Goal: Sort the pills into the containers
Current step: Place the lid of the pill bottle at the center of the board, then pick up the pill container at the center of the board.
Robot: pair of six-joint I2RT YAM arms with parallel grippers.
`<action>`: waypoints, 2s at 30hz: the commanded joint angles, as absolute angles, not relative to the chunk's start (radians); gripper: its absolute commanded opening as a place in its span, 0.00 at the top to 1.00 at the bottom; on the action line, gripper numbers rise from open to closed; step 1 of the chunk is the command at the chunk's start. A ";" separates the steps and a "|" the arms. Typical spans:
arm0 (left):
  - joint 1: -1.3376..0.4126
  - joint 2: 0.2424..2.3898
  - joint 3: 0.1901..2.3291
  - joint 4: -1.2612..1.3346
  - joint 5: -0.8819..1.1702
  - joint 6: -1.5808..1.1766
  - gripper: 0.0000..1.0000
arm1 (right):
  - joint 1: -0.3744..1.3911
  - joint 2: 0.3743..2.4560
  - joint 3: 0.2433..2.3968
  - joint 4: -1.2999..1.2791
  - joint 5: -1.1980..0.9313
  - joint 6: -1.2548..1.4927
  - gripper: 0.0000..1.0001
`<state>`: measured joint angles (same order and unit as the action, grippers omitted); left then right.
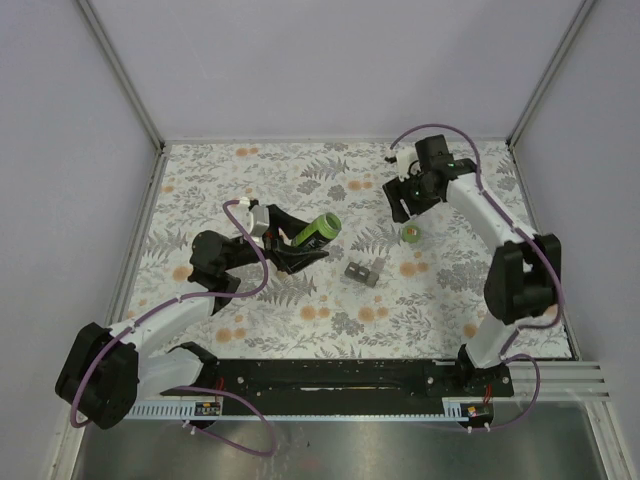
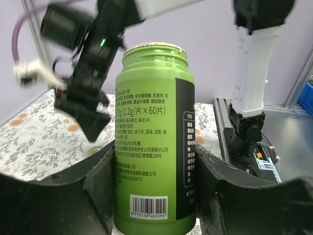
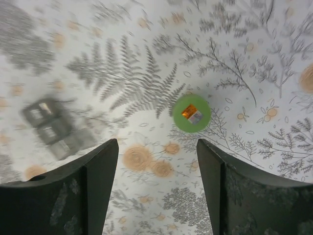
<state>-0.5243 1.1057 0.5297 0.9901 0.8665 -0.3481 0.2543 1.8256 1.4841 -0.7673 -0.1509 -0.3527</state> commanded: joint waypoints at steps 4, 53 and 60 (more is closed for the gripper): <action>-0.517 1.135 0.519 1.120 0.842 -0.345 1.00 | 0.253 1.448 1.542 -0.795 -0.572 -0.250 0.25; -0.555 1.192 0.588 0.937 0.813 -0.204 1.00 | 0.543 1.410 1.577 -0.724 -0.709 -0.126 0.29; -0.551 1.155 0.575 0.930 0.831 -0.184 1.00 | 0.543 1.368 1.525 -0.758 -0.578 -0.207 0.23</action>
<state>-0.5465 1.1915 0.5526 0.9058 0.8181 -0.2127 0.5259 1.4303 1.5414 -0.7551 -0.6476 -0.1482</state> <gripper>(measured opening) 0.558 0.762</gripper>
